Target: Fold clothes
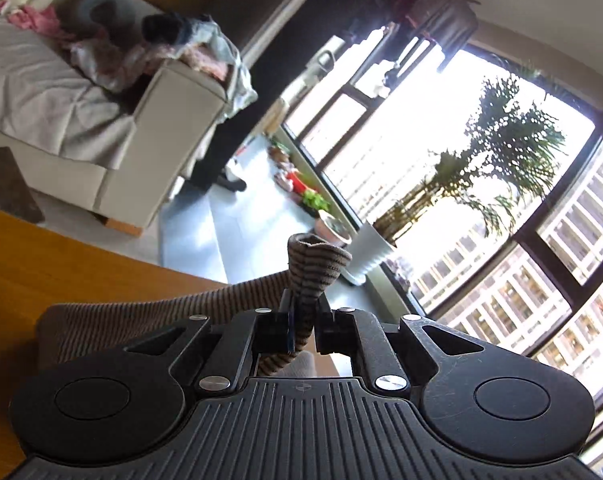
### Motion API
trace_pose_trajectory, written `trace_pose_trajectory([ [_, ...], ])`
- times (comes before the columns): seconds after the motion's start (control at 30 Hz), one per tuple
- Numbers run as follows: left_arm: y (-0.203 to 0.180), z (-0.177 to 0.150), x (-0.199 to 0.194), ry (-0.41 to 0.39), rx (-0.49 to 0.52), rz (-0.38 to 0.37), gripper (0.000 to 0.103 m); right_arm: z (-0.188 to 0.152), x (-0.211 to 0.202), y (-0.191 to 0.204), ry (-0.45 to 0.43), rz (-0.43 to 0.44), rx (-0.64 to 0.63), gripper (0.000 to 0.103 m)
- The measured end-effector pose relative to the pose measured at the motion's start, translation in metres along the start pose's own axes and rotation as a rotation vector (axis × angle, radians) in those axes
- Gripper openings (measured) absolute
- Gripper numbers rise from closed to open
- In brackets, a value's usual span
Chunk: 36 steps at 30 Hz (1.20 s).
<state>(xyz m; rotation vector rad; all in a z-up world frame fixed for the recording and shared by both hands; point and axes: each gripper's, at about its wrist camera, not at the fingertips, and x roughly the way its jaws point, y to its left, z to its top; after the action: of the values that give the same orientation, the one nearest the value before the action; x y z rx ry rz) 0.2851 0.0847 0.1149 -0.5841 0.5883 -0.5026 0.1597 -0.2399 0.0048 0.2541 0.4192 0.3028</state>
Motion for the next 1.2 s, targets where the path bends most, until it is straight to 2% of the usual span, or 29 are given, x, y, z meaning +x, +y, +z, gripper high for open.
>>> trace_pose_trajectory([
  [0.07, -0.002, -0.013, 0.024, 0.054, -0.014, -0.036, 0.01, 0.001, -0.003, -0.006, 0.002, -0.016, 0.011, 0.103],
  [0.17, 0.0, -0.031, 0.041, 0.104, -0.024, -0.054, 0.022, 0.004, -0.002, -0.011, 0.012, -0.033, 0.016, 0.1],
  [0.23, 0.003, -0.042, 0.034, 0.097, 0.014, -0.044, 0.035, 0.009, 0.003, -0.012, 0.023, -0.038, 0.018, 0.092],
  [0.27, 0.006, -0.047, 0.029, 0.088, 0.036, -0.033, 0.046, 0.013, 0.006, -0.012, 0.029, -0.038, 0.023, 0.09],
  [0.3, 0.008, -0.051, 0.022, 0.072, 0.051, -0.015, 0.055, 0.016, 0.009, -0.012, 0.035, -0.039, 0.027, 0.086],
  [0.33, 0.013, -0.055, 0.014, 0.062, 0.058, 0.005, 0.057, 0.021, 0.015, -0.012, 0.042, -0.028, 0.039, 0.084],
  [0.43, 0.022, -0.079, 0.0, 0.065, 0.119, 0.094, 0.068, 0.035, 0.036, -0.006, 0.071, 0.011, 0.078, 0.068],
  [0.5, 0.027, -0.099, -0.007, 0.077, 0.174, 0.162, 0.073, 0.034, 0.055, 0.001, 0.11, -0.012, 0.051, 0.061],
  [0.57, 0.025, -0.122, -0.009, 0.084, 0.283, 0.238, 0.079, 0.032, 0.074, 0.009, 0.15, -0.039, 0.02, 0.061],
  [0.63, 0.022, -0.145, -0.01, 0.082, 0.389, 0.311, 0.089, 0.03, 0.093, 0.017, 0.19, -0.065, -0.01, 0.061],
  [0.67, 0.02, -0.155, -0.01, 0.078, 0.429, 0.342, 0.098, 0.026, 0.101, 0.021, 0.208, -0.079, -0.031, 0.061],
  [0.7, 0.017, -0.161, -0.008, 0.075, 0.448, 0.363, 0.099, 0.024, 0.106, 0.025, 0.223, -0.089, -0.053, 0.06],
  [0.77, 0.021, -0.17, -0.005, 0.089, 0.44, 0.395, 0.103, 0.023, 0.112, 0.036, 0.233, -0.101, -0.107, 0.043],
  [0.83, 0.024, -0.173, -0.005, 0.091, 0.426, 0.415, 0.103, 0.028, 0.113, 0.046, 0.233, -0.099, -0.161, 0.011],
  [0.9, 0.026, -0.171, -0.007, 0.082, 0.408, 0.424, 0.103, 0.047, 0.109, 0.05, 0.197, -0.068, -0.189, 0.01],
  [1.0, 0.027, -0.172, -0.009, 0.08, 0.399, 0.425, 0.103, 0.076, 0.101, 0.055, 0.114, -0.065, -0.234, 0.009],
  [1.1, 0.029, -0.171, -0.01, 0.078, 0.389, 0.414, 0.103, 0.099, 0.099, 0.051, 0.053, -0.101, -0.258, 0.009],
  [1.2, 0.029, -0.173, -0.013, 0.074, 0.379, 0.407, 0.103, 0.103, 0.107, 0.034, 0.058, -0.141, -0.235, 0.009],
])
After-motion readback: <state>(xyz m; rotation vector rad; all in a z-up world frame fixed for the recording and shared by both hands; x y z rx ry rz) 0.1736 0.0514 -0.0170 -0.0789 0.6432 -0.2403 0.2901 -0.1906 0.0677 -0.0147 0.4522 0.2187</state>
